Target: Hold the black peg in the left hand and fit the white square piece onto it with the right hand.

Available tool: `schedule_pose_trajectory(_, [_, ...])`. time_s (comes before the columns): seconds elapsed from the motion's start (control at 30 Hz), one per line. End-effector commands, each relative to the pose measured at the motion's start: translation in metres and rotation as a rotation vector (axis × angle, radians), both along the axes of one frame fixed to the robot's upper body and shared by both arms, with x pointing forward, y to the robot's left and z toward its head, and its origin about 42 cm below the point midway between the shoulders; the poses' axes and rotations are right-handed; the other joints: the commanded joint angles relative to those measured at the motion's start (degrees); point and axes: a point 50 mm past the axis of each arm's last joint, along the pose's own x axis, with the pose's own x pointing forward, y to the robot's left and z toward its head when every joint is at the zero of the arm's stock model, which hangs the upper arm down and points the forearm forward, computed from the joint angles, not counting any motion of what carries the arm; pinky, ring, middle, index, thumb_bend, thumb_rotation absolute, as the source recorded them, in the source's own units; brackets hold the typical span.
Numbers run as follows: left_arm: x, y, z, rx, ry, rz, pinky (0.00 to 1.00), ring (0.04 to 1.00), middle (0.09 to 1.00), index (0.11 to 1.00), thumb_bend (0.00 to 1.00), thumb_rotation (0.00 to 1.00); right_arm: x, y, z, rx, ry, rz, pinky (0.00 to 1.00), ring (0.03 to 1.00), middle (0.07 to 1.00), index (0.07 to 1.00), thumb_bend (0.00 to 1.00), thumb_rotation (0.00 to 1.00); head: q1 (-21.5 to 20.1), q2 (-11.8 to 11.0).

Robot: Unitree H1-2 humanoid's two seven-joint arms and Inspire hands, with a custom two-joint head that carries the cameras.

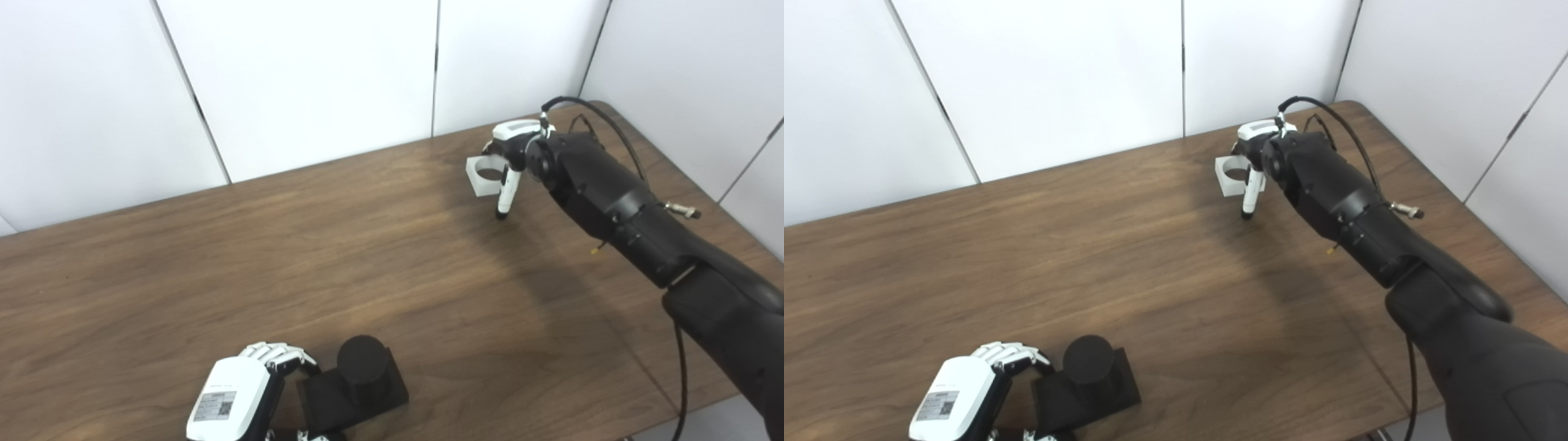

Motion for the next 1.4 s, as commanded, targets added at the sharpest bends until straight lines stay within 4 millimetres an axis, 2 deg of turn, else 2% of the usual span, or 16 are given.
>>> schedule_pose_trajectory(0.0, [0.001, 0.011, -0.006, 0.052, 0.027, 0.046, 0.82, 0.768, 0.708, 0.484, 0.52, 0.04, 0.008, -0.006, 0.031, -0.012, -0.110, 0.003, 0.87, 0.977, 0.914, 0.875, 0.92, 0.21, 0.00, 0.05])
schedule_pose_trajectory(0.27, [0.002, 0.014, -0.004, 0.045, 0.019, 0.057, 0.82, 0.766, 0.709, 0.484, 0.52, 0.04, 0.008, -0.008, 0.028, -0.013, -0.114, -0.002, 0.84, 0.967, 0.908, 0.859, 0.91, 0.23, 0.12, 0.08])
schedule_pose_trajectory(0.5, [0.002, 0.014, -0.003, 0.039, 0.010, 0.053, 0.81, 0.758, 0.705, 0.484, 0.52, 0.04, 0.007, -0.009, 0.027, 0.006, -0.126, -0.002, 0.82, 0.948, 0.883, 0.770, 0.87, 0.24, 0.02, 0.37])
schedule_pose_trajectory(0.63, [0.002, 0.014, -0.003, 0.042, 0.012, 0.055, 0.82, 0.760, 0.707, 0.484, 0.52, 0.04, 0.006, -0.009, 0.022, 0.035, -0.131, 0.010, 0.81, 0.918, 0.861, 0.714, 0.84, 0.21, 0.19, 0.44])
schedule_pose_trajectory(0.83, [0.001, 0.015, -0.002, 0.041, 0.005, 0.055, 0.81, 0.753, 0.703, 0.484, 0.52, 0.04, 0.005, -0.008, 0.014, 0.062, -0.145, 0.005, 0.86, 0.898, 0.830, 0.629, 0.78, 0.15, 0.03, 0.67])
schedule_pose_trajectory(0.87, [0.001, 0.015, -0.002, 0.040, 0.005, 0.055, 0.81, 0.754, 0.703, 0.484, 0.52, 0.04, 0.005, -0.007, 0.013, 0.066, -0.153, 0.010, 0.86, 0.886, 0.815, 0.562, 0.66, 0.14, 0.03, 0.67])
schedule_pose_trajectory(0.9, [0.001, 0.015, -0.002, 0.040, 0.005, 0.055, 0.81, 0.754, 0.703, 0.484, 0.52, 0.04, 0.004, -0.007, 0.012, 0.070, -0.159, 0.013, 0.84, 0.868, 0.799, 0.519, 0.58, 0.14, 0.03, 0.67])
schedule_pose_trajectory(0.93, [0.001, 0.015, -0.002, 0.040, 0.007, 0.054, 0.81, 0.754, 0.703, 0.484, 0.52, 0.04, 0.004, -0.007, 0.010, 0.074, -0.168, 0.018, 0.83, 0.861, 0.794, 0.504, 0.55, 0.14, 0.03, 0.67])
schedule_pose_trajectory(1.03, [0.001, 0.015, -0.003, 0.044, 0.010, 0.053, 0.81, 0.758, 0.705, 0.484, 0.52, 0.04, 0.005, -0.007, 0.006, 0.076, -0.184, 0.022, 0.74, 0.795, 0.757, 0.488, 0.53, 0.13, 0.03, 0.67])
schedule_pose_trajectory(1.13, [0.000, 0.014, -0.002, 0.046, 0.012, 0.055, 0.82, 0.760, 0.706, 0.484, 0.52, 0.04, 0.004, -0.007, 0.003, 0.071, -0.187, 0.020, 0.72, 0.784, 0.752, 0.486, 0.52, 0.13, 0.30, 0.90])
schedule_pose_trajectory(1.3, [0.000, 0.013, -0.002, 0.046, 0.014, 0.060, 0.82, 0.763, 0.707, 0.484, 0.52, 0.04, 0.002, -0.007, -0.002, 0.027, -0.201, 0.039, 0.75, 0.793, 0.737, 0.487, 0.52, 0.13, 0.31, 1.01])
schedule_pose_trajectory(1.37, [0.000, 0.012, 0.000, 0.047, 0.016, 0.062, 0.82, 0.764, 0.708, 0.484, 0.52, 0.04, 0.000, -0.008, -0.004, -0.009, -0.226, 0.067, 0.72, 0.774, 0.712, 0.487, 0.52, 0.13, 0.14, 0.98])
